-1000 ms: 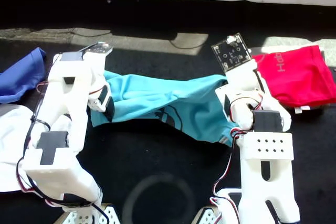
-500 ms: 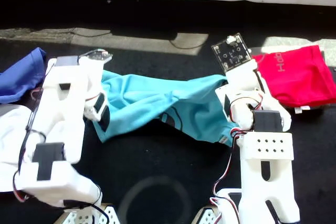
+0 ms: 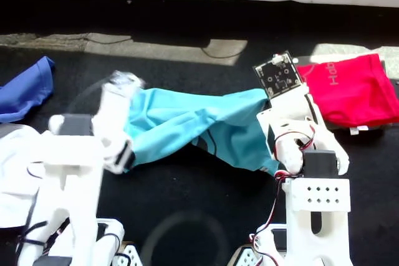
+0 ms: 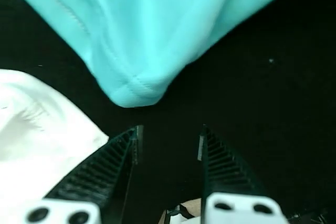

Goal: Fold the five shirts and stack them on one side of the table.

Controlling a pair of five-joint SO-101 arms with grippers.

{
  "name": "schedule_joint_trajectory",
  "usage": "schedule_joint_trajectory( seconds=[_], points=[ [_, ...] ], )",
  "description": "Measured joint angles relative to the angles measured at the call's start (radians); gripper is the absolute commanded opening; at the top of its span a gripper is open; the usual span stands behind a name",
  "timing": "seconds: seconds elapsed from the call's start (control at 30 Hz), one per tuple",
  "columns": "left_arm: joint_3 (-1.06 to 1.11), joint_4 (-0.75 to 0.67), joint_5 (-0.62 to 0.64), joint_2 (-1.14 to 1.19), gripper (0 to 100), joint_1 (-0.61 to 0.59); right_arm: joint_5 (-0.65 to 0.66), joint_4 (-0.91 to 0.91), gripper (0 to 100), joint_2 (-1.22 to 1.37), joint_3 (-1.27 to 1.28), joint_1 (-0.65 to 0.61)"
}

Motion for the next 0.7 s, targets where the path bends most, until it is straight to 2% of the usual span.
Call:
schedule_joint_trajectory(
  seconds=[0.07,0.23,0.4,0.7],
  points=[
    [0.077,-0.052,0.000,-0.011,18,0.051,0.000,0.000,0.6,0.000,0.000,0.000],
    [0.160,-0.203,0.035,-0.014,18,0.057,0.000,0.000,0.6,0.000,0.000,0.000],
    [0.163,-0.313,0.058,-0.009,18,-0.015,0.000,0.000,0.6,0.000,0.000,0.000],
    [0.120,-0.422,0.120,0.334,18,-0.049,0.000,0.000,0.6,0.000,0.000,0.000]
  ],
)
